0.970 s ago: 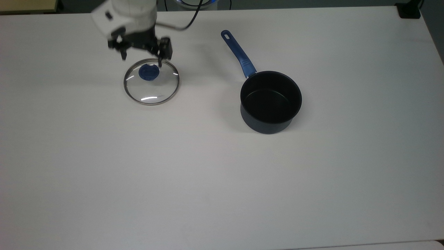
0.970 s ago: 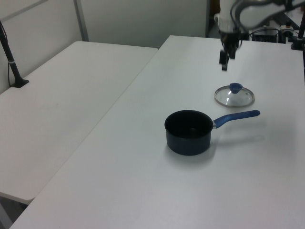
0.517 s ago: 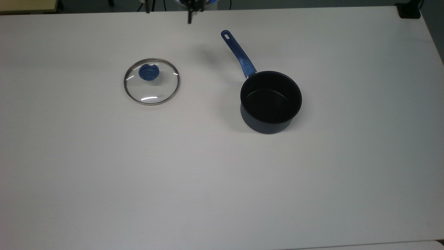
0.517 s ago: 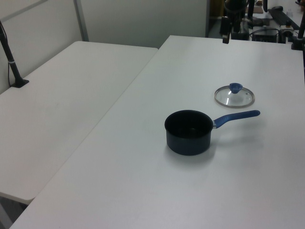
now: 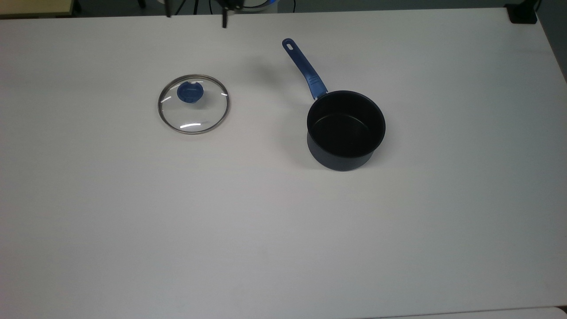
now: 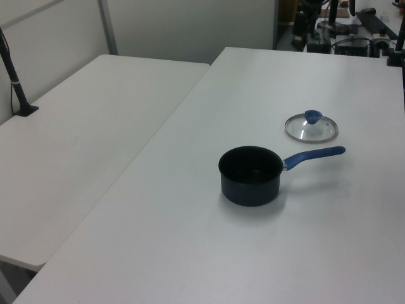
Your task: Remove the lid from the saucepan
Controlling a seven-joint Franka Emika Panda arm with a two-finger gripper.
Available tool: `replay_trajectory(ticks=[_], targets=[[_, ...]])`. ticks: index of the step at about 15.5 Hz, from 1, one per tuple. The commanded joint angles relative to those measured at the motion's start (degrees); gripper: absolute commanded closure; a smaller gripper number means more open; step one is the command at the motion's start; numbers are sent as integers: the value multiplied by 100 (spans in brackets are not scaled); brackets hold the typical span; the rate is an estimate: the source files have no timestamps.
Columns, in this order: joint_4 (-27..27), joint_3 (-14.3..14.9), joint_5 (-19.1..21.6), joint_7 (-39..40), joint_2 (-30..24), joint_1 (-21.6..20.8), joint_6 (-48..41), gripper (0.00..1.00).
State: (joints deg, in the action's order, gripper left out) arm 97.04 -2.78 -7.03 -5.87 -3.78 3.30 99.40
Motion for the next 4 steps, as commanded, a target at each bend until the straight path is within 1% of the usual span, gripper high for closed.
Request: replay_trajectory(ticks=[1, 4], targets=[[-159, 181, 220, 77, 26, -154, -26, 0], [-159, 181, 229, 86, 26, -146, -26, 0]])
